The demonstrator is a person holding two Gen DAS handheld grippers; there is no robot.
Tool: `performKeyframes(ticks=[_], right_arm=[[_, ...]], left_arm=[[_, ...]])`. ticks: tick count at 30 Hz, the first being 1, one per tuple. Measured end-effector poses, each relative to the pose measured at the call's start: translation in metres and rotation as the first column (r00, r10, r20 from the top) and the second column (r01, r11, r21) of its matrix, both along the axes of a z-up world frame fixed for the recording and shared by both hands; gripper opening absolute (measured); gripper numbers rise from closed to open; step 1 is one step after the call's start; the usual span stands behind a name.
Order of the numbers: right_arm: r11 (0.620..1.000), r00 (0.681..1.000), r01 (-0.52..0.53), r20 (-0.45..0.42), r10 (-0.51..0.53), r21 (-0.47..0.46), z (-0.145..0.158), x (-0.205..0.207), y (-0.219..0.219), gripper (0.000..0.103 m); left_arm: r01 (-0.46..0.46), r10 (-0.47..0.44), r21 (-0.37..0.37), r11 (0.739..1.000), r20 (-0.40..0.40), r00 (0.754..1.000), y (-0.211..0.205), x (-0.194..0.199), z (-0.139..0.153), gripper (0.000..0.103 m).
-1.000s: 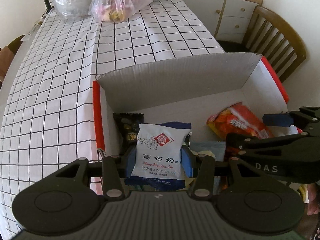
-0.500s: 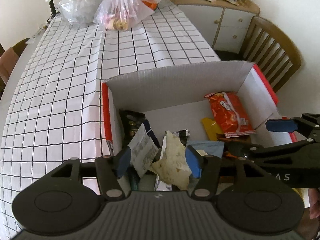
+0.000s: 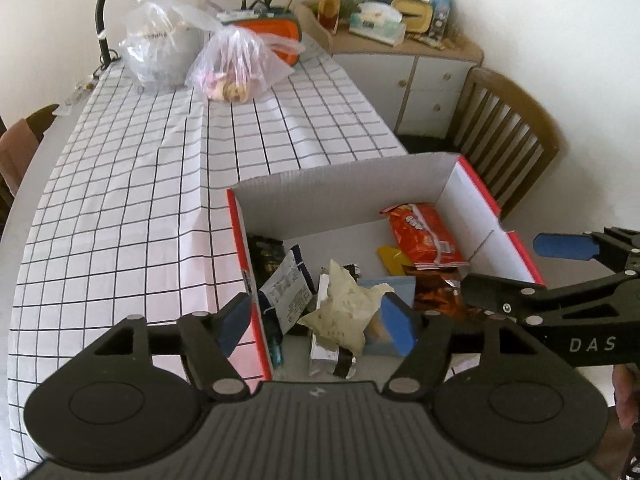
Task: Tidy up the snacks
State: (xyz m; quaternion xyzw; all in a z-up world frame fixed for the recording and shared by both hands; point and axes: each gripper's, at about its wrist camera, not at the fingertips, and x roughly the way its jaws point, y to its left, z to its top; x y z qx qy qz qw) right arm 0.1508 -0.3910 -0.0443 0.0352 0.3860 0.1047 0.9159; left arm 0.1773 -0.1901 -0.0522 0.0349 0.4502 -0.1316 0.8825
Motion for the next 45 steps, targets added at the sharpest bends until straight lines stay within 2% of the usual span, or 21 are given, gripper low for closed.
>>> performKeyframes(ticks=[5,8,15,20,28,33,42,45], right_arm=[[0.999,0.998,0.037,0.056,-0.038,0.024,0.015,-0.023,0.001,0.102],[0.998,0.995,0.049,0.083,-0.052,0.035,0.022,-0.035,0.002,0.103],[0.996,0.987,0.076,0.135,-0.082,0.055,0.034,-0.062,0.003,0.103],[0.993,0.982,0.089,0.158,-0.100,0.075,0.035,-0.078,0.004,0.103],[0.985,0.964,0.131,0.216,-0.152,0.112,0.034,-0.104,0.009,0.103],[0.982,0.960,0.142,0.223,-0.168,0.128,0.032,-0.113,0.015,0.103],[0.972,0.946,0.193,0.238,-0.220,0.131,0.031,-0.123,0.016,0.103],[0.975,0.953,0.174,0.224,-0.201,0.137,0.030,-0.123,0.018,0.103]], left_arm=[[0.033,-0.032,-0.027,0.999,0.029,0.999,0.011,-0.020,0.015,0.075],[0.045,-0.043,-0.049,0.998,0.058,0.997,0.018,-0.033,0.023,0.081],[0.065,-0.054,-0.084,0.994,0.118,0.991,0.027,-0.058,0.040,0.085],[0.068,-0.052,-0.122,0.990,0.129,0.990,0.033,-0.069,0.043,0.100],[0.023,-0.001,-0.149,0.989,0.147,0.989,0.045,-0.083,0.046,0.101],[-0.007,0.030,-0.135,0.991,0.170,0.985,0.048,-0.093,0.048,0.101],[-0.053,0.073,-0.135,0.990,0.154,0.985,0.049,-0.101,0.049,0.101],[-0.072,0.092,-0.133,0.988,0.145,0.985,0.049,-0.102,0.049,0.101]])
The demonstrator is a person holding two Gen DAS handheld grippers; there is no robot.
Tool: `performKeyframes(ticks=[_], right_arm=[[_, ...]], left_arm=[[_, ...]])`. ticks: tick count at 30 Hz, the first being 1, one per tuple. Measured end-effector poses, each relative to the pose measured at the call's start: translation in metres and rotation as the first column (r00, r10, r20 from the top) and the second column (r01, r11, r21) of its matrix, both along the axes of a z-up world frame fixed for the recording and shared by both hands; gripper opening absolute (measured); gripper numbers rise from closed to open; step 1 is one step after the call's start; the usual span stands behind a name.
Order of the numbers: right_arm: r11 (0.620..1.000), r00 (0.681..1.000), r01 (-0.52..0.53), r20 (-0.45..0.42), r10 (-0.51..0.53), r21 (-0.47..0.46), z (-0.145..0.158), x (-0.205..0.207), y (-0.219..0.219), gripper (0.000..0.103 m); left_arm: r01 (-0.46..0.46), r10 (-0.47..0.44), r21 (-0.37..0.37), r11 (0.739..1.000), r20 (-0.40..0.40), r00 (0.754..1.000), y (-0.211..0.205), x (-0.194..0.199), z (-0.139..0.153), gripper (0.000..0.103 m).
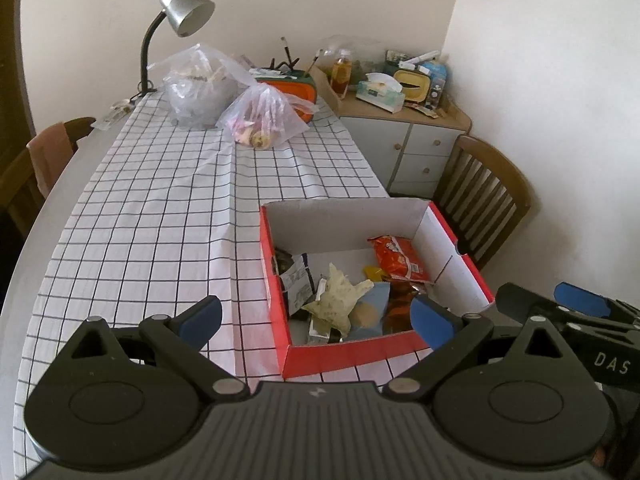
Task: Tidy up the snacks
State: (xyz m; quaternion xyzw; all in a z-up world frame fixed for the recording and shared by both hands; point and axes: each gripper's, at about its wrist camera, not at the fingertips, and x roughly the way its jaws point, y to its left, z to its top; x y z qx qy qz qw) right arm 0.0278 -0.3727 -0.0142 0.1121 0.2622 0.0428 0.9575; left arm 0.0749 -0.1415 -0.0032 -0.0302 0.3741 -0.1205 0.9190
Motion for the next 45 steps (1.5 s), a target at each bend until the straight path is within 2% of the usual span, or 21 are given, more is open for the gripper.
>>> performKeyframes(ticks=[13,21,45], right_arm=[[1.000,1.000,0.012,0.009,-0.012,-0.001,0.010,-0.005,0.003,0.103],[1.000,1.000,0.017,-0.003,-0.017,-0.003,0.012,-0.005,0.004,0.103],[0.999,0.997,0.050,-0.060,-0.049,0.008,0.004,-0.006,0.010,0.103]], left_arm=[[-0.035,0.035,0.016,0.999,0.015,0.999,0.001,-0.007,0.012,0.101],[-0.025,0.024,0.028,0.999,0.025,0.999,-0.002,-0.009,0.016,0.101],[-0.008,0.009,0.030,1.000,-0.008,1.000,0.001,-0.011,0.010,0.101]])
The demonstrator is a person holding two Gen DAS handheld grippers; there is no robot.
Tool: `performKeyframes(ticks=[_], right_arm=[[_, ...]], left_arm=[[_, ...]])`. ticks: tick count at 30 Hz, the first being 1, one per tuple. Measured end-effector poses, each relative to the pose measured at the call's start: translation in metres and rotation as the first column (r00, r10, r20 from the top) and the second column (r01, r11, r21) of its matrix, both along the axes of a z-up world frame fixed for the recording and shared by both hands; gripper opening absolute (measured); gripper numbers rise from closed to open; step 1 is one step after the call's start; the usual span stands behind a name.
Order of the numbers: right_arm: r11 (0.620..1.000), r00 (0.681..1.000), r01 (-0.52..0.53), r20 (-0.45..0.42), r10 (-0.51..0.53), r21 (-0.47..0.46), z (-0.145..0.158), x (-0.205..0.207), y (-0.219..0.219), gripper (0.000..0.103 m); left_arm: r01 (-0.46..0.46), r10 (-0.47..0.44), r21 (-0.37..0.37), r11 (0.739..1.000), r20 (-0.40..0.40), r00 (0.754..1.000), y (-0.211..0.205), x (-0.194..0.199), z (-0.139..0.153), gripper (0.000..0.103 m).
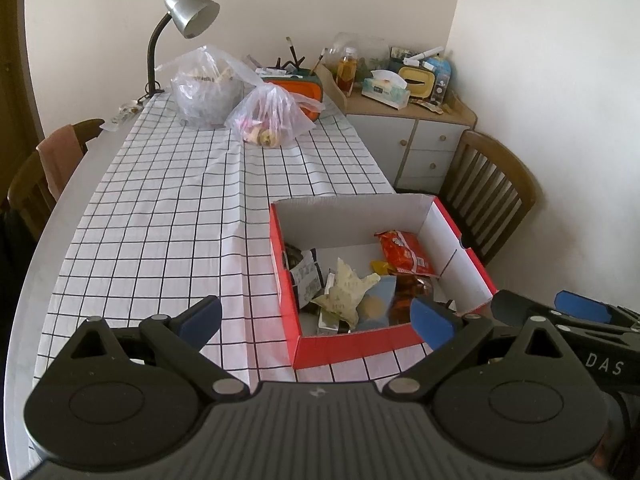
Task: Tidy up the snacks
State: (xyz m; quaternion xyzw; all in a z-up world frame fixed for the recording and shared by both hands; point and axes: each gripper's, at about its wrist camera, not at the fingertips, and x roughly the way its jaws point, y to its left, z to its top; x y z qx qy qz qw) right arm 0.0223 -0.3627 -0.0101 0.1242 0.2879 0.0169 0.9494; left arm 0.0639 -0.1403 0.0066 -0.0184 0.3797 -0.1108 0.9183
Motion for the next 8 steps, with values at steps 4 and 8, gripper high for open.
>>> performKeyframes(ticks=[4,8], right_arm=[[1.000,1.000,0.004,-0.005,-0.004,0.000,-0.0011,-0.0012,0.0013,0.103],[1.000,1.000,0.005,-0.010,-0.005,0.004,-0.0029,-0.0017,0.0041,0.103]], left_arm=[[-0.003,0.003,-0.001,1.000,-0.001,1.000,0.0018,0.0000,-0.0008,0.101],[-0.003,0.003,-0.003,1.000,-0.003,1.000,0.0043,0.0001,-0.0013,0.101]])
